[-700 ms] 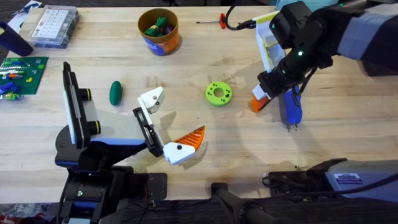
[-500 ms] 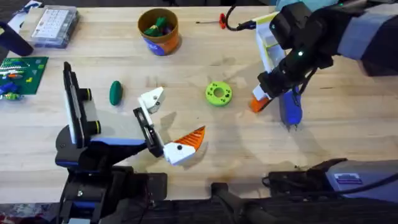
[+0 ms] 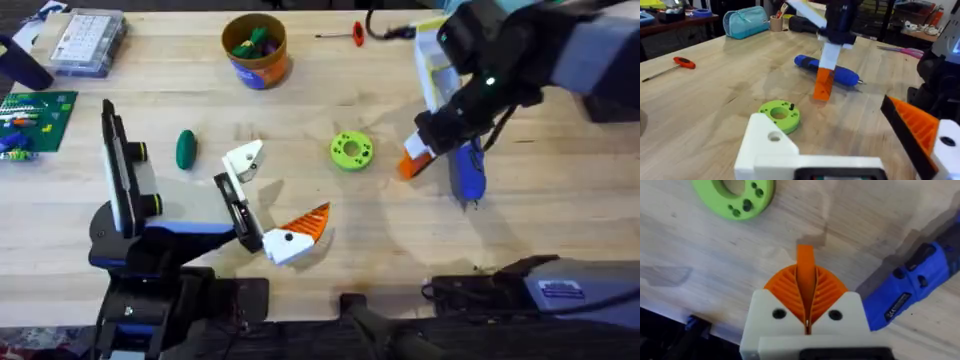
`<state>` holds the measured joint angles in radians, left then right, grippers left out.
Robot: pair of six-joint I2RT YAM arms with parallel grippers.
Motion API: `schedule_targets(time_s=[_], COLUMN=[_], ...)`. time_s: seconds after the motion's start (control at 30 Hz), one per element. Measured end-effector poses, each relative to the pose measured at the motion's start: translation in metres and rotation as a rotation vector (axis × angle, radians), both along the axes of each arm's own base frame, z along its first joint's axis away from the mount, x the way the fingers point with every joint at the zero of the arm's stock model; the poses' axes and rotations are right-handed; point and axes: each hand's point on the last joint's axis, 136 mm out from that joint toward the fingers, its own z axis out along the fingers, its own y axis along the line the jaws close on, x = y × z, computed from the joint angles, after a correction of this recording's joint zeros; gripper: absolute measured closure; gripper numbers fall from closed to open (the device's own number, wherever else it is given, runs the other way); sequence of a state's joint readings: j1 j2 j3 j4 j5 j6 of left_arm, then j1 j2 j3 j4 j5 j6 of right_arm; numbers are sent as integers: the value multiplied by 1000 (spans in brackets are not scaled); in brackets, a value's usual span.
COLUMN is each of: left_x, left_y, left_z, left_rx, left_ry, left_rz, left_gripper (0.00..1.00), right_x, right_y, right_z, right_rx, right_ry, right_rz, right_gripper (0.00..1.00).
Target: Pick up the gripper from the table and insert it into the empty holder that is missing its gripper. Then pick up a screw, insert it into the mounting hole, and use the screwdriver to tighten it. Finally, clean up the table by picking up the vegetable and placing it into the bucket.
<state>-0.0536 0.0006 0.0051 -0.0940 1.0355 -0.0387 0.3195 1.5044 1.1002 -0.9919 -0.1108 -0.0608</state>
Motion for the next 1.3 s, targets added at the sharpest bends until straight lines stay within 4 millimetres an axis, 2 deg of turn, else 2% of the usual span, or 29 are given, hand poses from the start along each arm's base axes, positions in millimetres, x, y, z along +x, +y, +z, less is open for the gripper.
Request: schedule_targets(time_s=[0.2, 0.33, 0.6, 0.8, 0.9, 1.3], left_x=[0, 0, 0, 0, 0, 0], left_y=[0, 0, 0, 0, 0, 0], left_z=[0, 0, 0, 0, 0, 0], left_rx=[0, 0, 0, 0, 0, 0], left_ry=[0, 0, 0, 0, 0, 0], left_rz=[0, 0, 0, 0, 0, 0], left_gripper=[10, 10, 10, 10, 10, 10], right_x=[10, 9, 28, 26, 21, 5], right_y=[10, 22, 71, 104, 116, 152], right_z=[52, 73, 111, 140, 140, 110], right_rx=[96, 189, 487, 729, 816, 1060], right_ry=[-170, -230, -338, -323, -249, 124], right_rz=[-4, 11, 93, 150, 165, 193], right_gripper=[983, 982, 982, 982, 983, 982])
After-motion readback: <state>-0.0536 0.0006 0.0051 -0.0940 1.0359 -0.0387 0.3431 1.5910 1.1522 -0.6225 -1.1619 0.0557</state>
